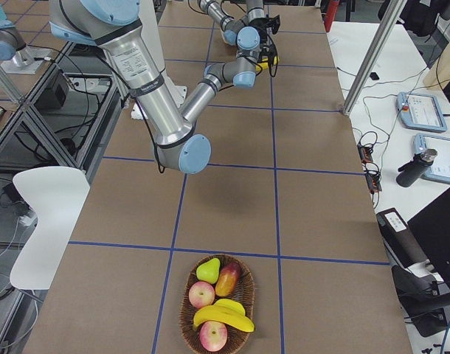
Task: Transfer all bananas from basket to plate
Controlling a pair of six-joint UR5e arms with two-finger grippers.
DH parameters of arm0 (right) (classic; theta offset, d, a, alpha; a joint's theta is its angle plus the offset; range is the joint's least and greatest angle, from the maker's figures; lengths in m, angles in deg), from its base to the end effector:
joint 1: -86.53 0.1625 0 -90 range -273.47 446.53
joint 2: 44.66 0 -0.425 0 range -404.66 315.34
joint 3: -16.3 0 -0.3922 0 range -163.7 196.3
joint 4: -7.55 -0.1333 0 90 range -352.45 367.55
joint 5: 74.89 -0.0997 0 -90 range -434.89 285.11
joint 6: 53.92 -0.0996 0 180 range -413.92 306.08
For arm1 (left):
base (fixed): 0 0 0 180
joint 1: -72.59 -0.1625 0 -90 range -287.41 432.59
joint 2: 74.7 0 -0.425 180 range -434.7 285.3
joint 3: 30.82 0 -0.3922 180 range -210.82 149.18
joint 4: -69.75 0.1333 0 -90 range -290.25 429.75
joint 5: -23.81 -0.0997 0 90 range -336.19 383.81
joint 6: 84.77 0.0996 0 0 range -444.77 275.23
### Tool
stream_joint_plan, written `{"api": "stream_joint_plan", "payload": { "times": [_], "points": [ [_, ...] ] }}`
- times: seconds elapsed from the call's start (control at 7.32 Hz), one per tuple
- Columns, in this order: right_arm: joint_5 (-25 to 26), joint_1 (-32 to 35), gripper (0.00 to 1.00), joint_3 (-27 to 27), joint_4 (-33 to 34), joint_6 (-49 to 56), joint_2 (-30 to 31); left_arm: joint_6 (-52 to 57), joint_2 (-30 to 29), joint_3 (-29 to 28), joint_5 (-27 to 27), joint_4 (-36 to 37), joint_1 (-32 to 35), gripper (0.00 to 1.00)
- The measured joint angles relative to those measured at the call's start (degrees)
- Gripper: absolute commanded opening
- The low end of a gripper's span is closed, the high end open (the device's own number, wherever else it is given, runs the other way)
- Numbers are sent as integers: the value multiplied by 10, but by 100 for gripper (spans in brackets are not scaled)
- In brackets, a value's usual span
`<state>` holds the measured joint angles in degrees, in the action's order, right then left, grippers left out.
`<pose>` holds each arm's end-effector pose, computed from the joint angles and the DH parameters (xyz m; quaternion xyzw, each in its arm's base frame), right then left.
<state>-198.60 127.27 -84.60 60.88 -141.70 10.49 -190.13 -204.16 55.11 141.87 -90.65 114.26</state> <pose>-0.4126 -0.4584 0.1424 0.0279 -0.6666 0.0572 0.7427 0.4260 -0.4949 0.1436 0.0337 0.7867 -0.1095 0.6066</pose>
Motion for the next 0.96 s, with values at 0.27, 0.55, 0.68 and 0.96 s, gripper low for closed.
{"api": "stream_joint_plan", "payload": {
  "times": [0.27, 0.55, 0.68, 0.96],
  "points": [
    [0, 0, 0, -4, -1, 0, 0, 0, -2, -5, -5, 0, -1, 72],
    [0, 0, 0, -5, -1, 0, -2, -7, -4, -7, -7, 0, -4, 47],
    [0, 0, 0, -5, -4, 0, -2, -10, -4, -8, -9, 0, -5, 7],
    [0, 0, 100, -5, -15, -2, -2, -12, -4, -8, -10, 0, -6, 0]
  ]
}}
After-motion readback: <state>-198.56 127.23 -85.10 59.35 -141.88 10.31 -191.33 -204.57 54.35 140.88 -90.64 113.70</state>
